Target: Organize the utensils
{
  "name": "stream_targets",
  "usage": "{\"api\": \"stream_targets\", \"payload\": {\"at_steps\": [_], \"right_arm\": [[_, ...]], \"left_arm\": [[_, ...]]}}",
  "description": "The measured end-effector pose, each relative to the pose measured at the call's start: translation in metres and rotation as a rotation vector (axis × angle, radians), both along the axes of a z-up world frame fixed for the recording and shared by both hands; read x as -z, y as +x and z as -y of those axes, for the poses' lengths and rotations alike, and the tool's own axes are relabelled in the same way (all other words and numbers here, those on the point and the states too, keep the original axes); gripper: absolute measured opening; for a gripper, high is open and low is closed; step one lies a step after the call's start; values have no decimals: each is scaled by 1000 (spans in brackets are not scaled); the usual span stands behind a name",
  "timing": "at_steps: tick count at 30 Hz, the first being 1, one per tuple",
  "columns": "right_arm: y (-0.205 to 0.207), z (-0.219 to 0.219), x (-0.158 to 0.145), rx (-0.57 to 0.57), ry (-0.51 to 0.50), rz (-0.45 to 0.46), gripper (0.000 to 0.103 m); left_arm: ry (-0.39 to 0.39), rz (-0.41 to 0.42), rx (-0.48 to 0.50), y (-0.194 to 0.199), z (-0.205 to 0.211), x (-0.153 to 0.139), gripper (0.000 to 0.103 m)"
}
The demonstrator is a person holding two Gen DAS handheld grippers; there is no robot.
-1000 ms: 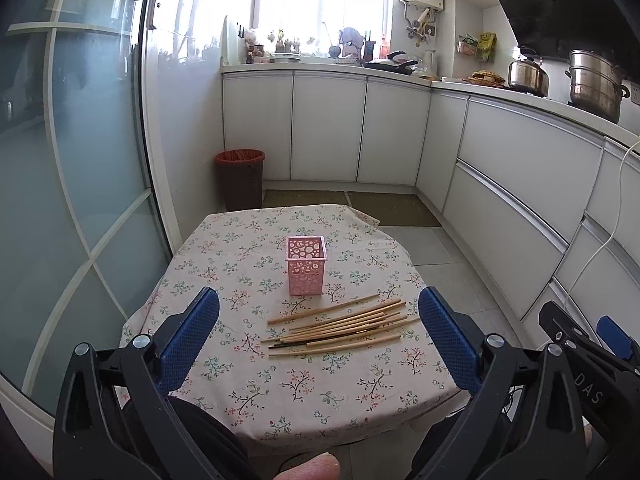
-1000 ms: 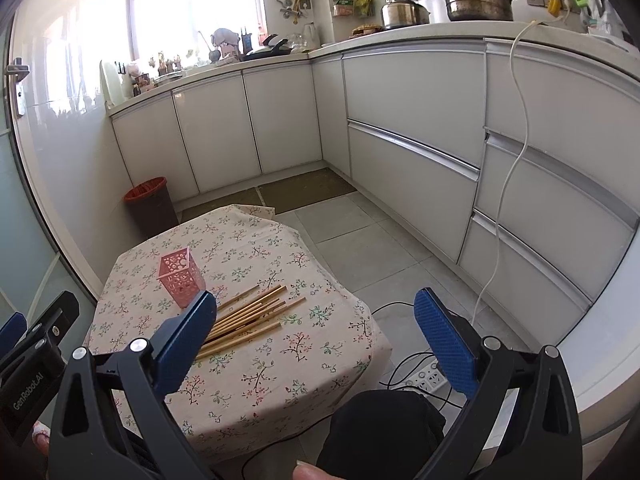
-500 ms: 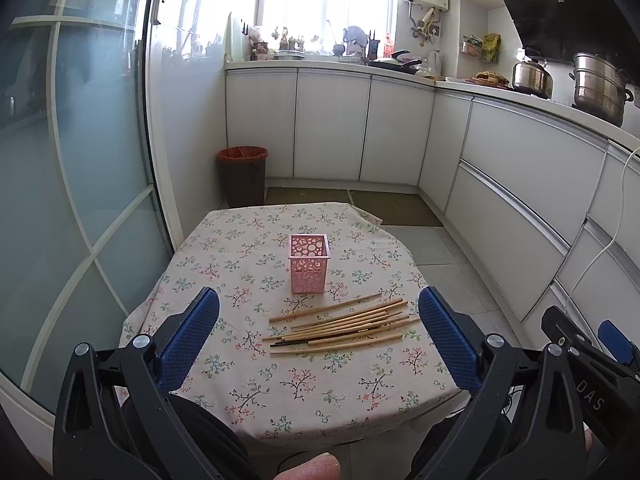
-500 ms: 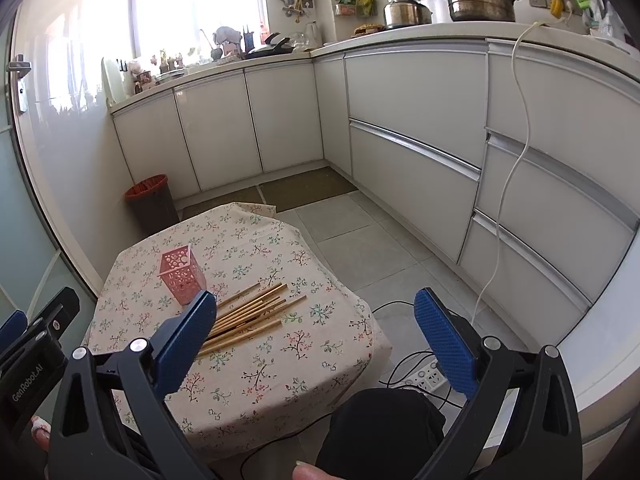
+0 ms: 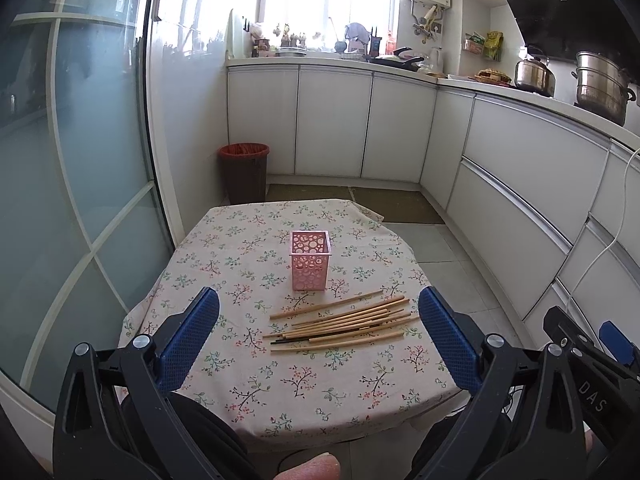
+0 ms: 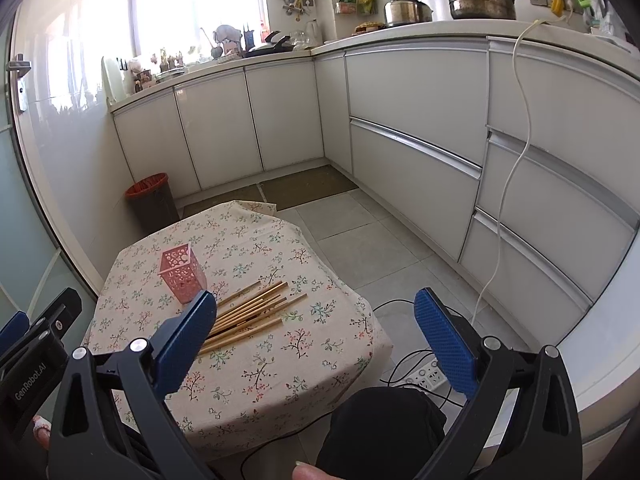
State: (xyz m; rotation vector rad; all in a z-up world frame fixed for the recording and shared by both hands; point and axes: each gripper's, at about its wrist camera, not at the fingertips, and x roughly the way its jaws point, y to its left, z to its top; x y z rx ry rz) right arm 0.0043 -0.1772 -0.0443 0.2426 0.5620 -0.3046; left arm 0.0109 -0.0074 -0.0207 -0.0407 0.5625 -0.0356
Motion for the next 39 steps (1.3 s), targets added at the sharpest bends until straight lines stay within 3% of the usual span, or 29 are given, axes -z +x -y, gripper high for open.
{"api": "stream_targets", "payload": {"at_steps": [21, 26, 30, 34, 36, 37, 39], "right_arm": [[5, -1, 6, -3, -1, -21, 96], [12, 6, 12, 14, 19, -54, 96], [27, 31, 29, 54, 83, -108, 96], [42, 74, 54, 124, 159, -119, 96], [49, 97, 69, 150, 211, -129, 96], [54, 108, 77, 156, 247, -137, 96], [62, 127, 92, 155, 326, -157, 96]], "left_arm": [[1, -21, -3, 3, 2, 4, 96], [-26, -87, 25, 20, 2, 9, 96], [-79, -76, 129, 50, 12, 5, 96], [-64, -24, 386, 96, 52, 13, 96], [72, -183, 519, 130, 88, 39, 96], [138, -260, 540, 149, 105, 56, 96], [217, -315, 541, 177, 128, 85, 96]]}}
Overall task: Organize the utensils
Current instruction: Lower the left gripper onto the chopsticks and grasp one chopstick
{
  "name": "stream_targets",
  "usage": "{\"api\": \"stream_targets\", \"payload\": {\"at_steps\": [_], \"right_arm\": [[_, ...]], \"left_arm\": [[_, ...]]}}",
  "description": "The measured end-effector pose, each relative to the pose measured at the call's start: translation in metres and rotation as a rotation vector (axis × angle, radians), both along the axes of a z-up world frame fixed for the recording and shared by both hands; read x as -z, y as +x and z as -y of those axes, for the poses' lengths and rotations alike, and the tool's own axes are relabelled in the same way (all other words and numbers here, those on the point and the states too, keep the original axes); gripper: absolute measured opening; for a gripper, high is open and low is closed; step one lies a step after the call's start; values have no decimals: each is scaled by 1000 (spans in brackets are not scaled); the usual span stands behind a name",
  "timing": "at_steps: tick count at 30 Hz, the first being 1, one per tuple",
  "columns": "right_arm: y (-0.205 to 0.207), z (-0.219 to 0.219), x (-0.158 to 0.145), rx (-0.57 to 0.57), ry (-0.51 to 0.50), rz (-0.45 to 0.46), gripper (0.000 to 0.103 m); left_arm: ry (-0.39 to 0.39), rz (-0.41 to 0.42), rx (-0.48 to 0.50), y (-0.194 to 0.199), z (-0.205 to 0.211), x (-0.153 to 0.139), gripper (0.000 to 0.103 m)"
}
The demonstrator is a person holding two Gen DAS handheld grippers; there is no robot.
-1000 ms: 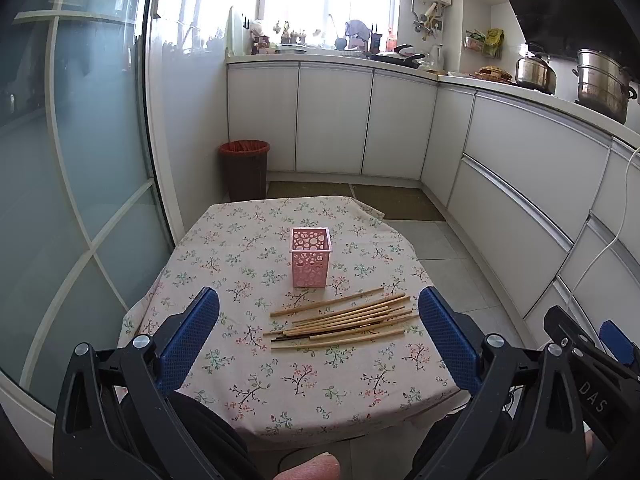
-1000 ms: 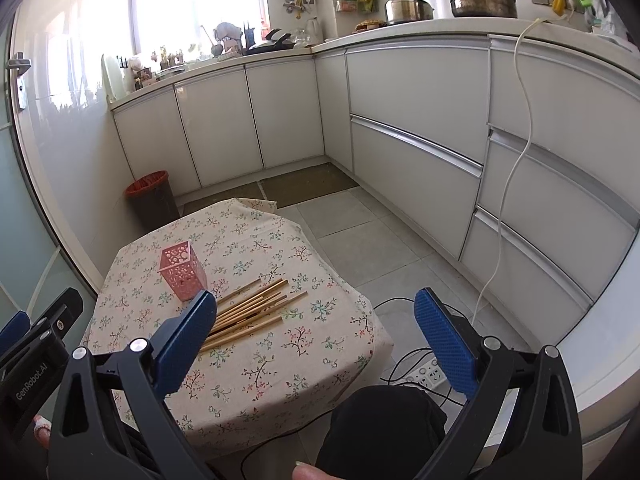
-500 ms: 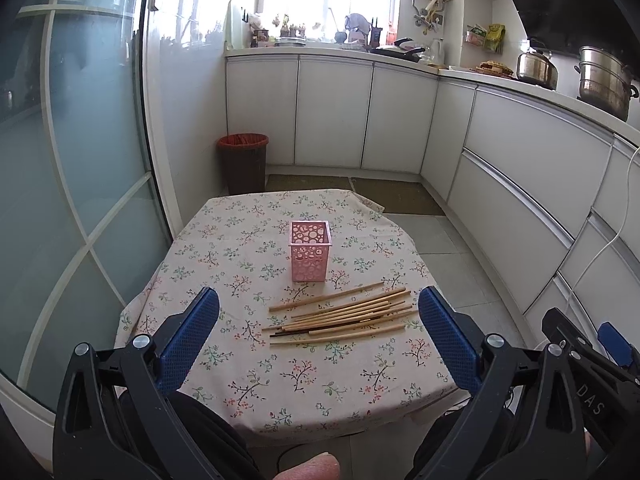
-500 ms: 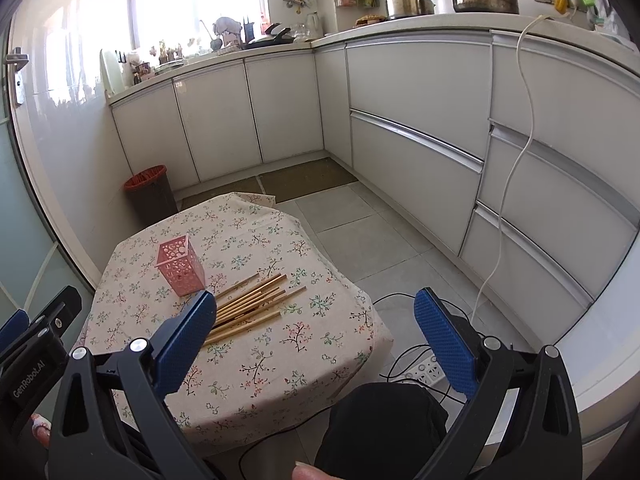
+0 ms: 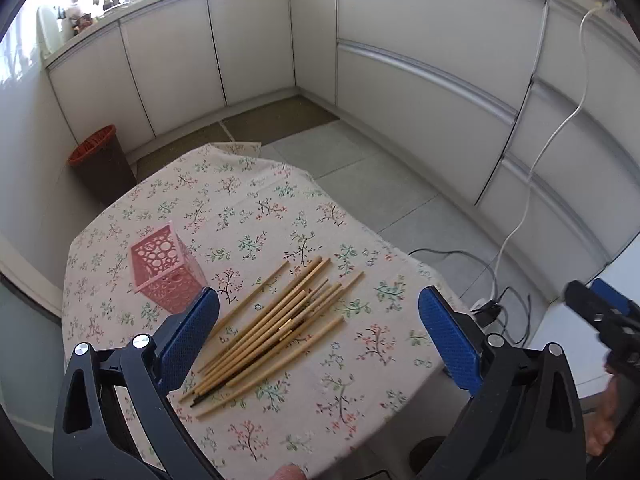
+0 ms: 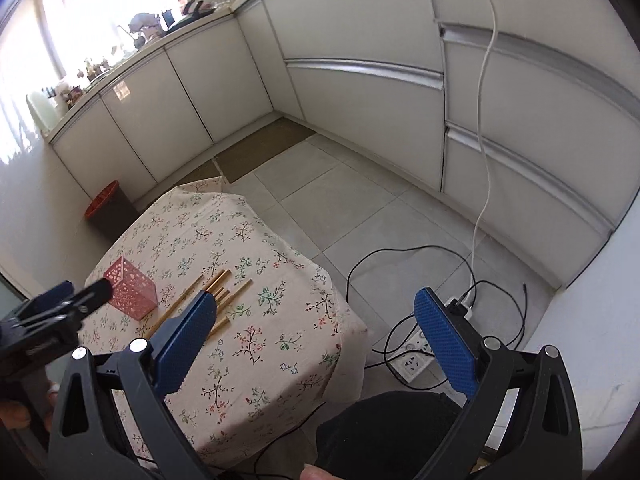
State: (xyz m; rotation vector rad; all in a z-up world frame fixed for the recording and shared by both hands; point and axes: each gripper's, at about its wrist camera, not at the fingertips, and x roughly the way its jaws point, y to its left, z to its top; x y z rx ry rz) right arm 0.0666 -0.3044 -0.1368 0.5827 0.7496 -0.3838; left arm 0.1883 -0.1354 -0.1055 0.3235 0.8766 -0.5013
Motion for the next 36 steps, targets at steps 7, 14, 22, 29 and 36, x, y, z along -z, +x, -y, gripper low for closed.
{"api": "stream_targets", "payload": {"at_steps": [7, 14, 22, 29, 36], "right_arm": [[39, 24, 60, -58, 263, -103, 96], [71, 20, 91, -100, 309, -195, 96], [91, 8, 103, -120, 298, -259, 96], [113, -13, 104, -113, 328, -303, 96], [150, -59, 122, -60, 450, -403, 75]], "left_arm": [[277, -261, 32, 101, 32, 103, 90], [386, -428, 19, 163, 29, 156, 31], [344, -456, 58, 171, 15, 168, 12], [265, -328, 120, 132, -13, 142, 8], [86, -119, 200, 39, -65, 41, 8]]}}
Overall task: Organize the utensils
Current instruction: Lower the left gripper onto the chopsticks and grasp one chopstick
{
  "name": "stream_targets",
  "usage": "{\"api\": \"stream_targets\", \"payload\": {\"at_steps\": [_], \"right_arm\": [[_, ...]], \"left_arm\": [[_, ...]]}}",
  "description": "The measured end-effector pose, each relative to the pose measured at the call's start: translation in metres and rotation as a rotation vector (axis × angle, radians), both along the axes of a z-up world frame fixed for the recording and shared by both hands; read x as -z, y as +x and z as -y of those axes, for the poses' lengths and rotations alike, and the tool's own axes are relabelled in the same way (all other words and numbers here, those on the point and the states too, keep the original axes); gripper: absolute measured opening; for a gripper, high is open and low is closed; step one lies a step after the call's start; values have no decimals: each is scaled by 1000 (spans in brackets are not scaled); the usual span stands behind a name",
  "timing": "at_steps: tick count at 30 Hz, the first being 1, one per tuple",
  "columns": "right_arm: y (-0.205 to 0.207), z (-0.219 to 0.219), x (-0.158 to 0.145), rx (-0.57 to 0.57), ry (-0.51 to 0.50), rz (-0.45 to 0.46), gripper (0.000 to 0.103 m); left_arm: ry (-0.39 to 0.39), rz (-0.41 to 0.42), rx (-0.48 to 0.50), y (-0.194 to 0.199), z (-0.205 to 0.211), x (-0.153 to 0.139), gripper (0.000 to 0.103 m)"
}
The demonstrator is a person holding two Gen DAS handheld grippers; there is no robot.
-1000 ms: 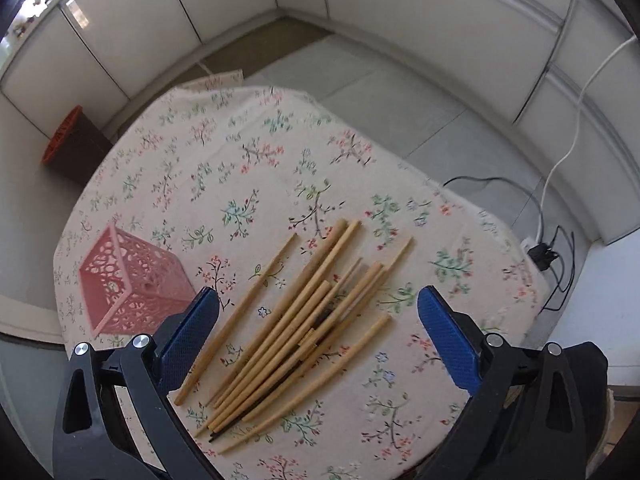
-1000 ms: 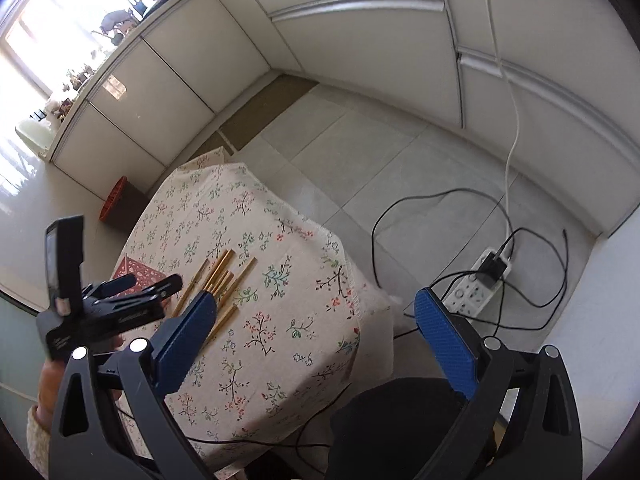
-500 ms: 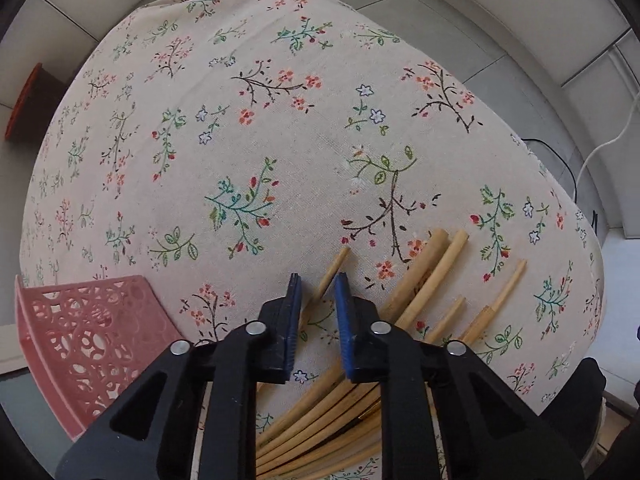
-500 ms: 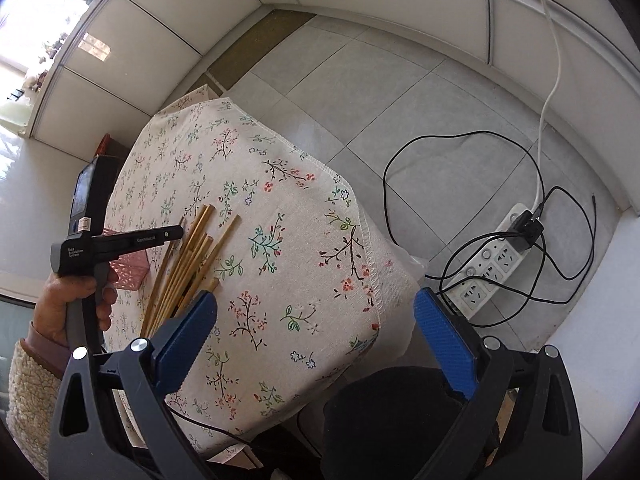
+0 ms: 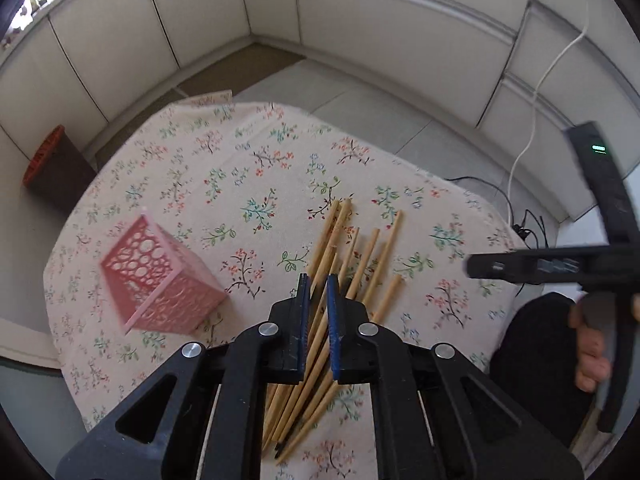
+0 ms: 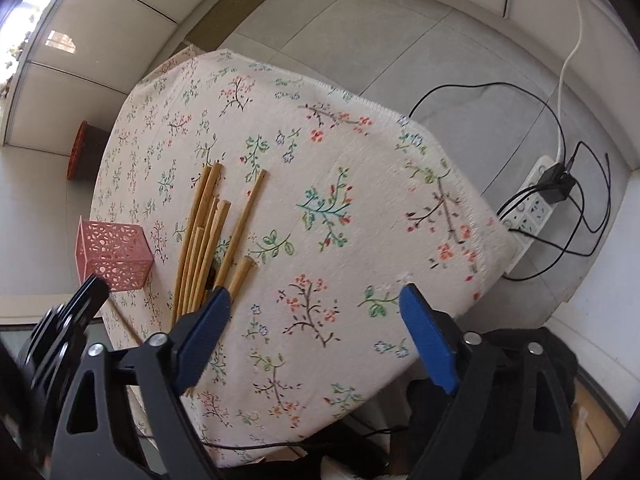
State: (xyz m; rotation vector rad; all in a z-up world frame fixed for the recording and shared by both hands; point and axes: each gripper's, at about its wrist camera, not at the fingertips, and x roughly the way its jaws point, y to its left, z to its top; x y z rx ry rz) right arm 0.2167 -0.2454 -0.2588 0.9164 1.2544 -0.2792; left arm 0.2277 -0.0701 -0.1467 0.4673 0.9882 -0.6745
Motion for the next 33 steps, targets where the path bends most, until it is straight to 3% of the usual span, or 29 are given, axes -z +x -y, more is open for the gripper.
{"api": "stream_targets", "payload": {"at_steps": [3, 5, 13, 16, 22, 27, 33], "right_arm": [[13, -22, 9, 41, 42, -45, 60], [20, -34, 15, 69, 68, -66, 55], [42, -60, 21, 140, -18, -122, 31], [53, -58, 30, 156, -35, -173, 22], [68, -62, 33, 182, -73, -167, 22], [66, -53, 37, 214, -32, -110, 8], [48, -40, 21, 175, -5, -1, 8]], "left_arm": [[-80, 79, -4, -25, -33, -28, 7], [-142, 119, -19, -41, -57, -43, 7], [-371, 207, -91, -73, -114, -83, 4], [-408, 240, -92, -81, -123, -96, 4], [-479, 263, -127, -84, -138, -108, 4], [-510, 243, -183, -78, -147, -107, 4], [-534, 245, -219, -79, -152, -112, 4]]}}
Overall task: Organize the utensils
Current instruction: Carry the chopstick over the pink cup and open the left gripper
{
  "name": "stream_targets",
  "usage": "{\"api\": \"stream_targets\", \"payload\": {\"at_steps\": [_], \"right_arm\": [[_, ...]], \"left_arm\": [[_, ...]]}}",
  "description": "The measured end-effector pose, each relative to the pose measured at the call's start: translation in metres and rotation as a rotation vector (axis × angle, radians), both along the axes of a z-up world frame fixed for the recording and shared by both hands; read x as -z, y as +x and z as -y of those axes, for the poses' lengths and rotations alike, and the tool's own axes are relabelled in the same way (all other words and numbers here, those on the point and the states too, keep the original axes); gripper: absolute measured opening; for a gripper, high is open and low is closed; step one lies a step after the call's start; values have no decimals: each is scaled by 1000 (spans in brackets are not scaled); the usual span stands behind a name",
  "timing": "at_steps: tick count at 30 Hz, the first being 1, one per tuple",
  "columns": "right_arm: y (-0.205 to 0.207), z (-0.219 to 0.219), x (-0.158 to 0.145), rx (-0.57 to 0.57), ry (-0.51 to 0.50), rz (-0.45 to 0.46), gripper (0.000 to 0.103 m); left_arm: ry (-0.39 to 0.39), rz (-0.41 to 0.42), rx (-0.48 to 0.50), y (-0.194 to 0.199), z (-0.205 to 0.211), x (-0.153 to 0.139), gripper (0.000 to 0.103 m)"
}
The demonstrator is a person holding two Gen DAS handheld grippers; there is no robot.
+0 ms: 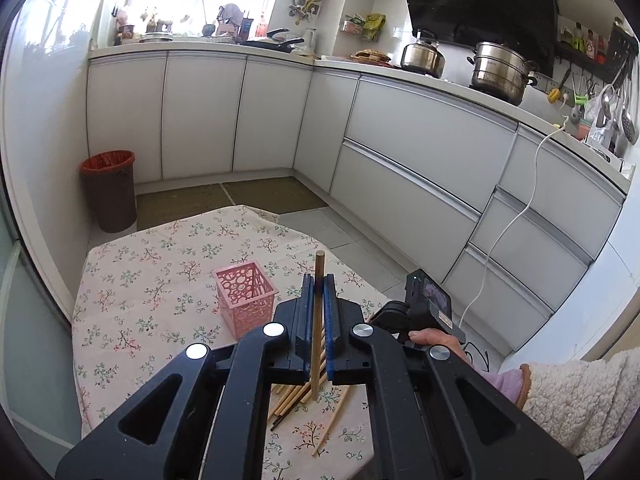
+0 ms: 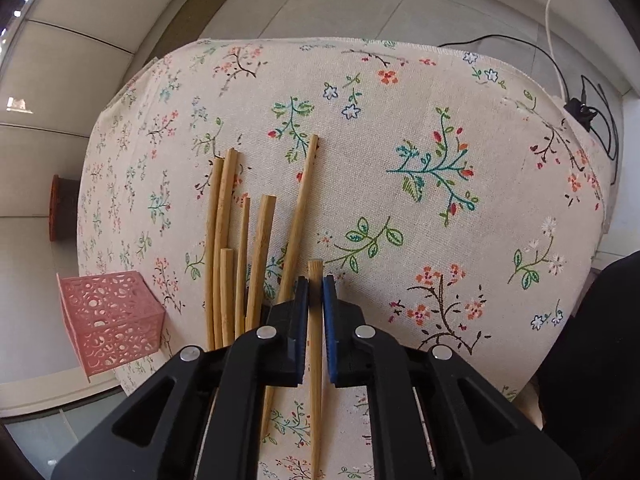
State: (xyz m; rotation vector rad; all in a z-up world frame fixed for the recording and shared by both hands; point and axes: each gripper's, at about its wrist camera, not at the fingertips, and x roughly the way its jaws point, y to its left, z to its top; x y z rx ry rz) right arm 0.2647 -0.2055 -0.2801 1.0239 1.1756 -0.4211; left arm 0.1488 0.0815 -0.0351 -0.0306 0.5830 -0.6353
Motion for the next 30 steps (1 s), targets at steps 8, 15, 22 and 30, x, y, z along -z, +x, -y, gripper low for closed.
{"api": "stream_targets", "payload": {"at_steps": [8, 15, 22, 30], "right_arm": [[-39, -14, -89, -195, -110, 190, 8], [-66, -18, -172, -313, -192, 354, 8], [-43, -20, -260, -362, -299, 490, 8], [21, -32, -326, -427, -383, 561, 8]], "left_arm": [[-51, -29, -69, 10, -6, -8, 4], [-70, -55, -125, 30, -9, -16, 4], [-102, -27, -204, 60, -10, -46, 4], [-110, 9, -287, 105, -10, -73, 4]]}}
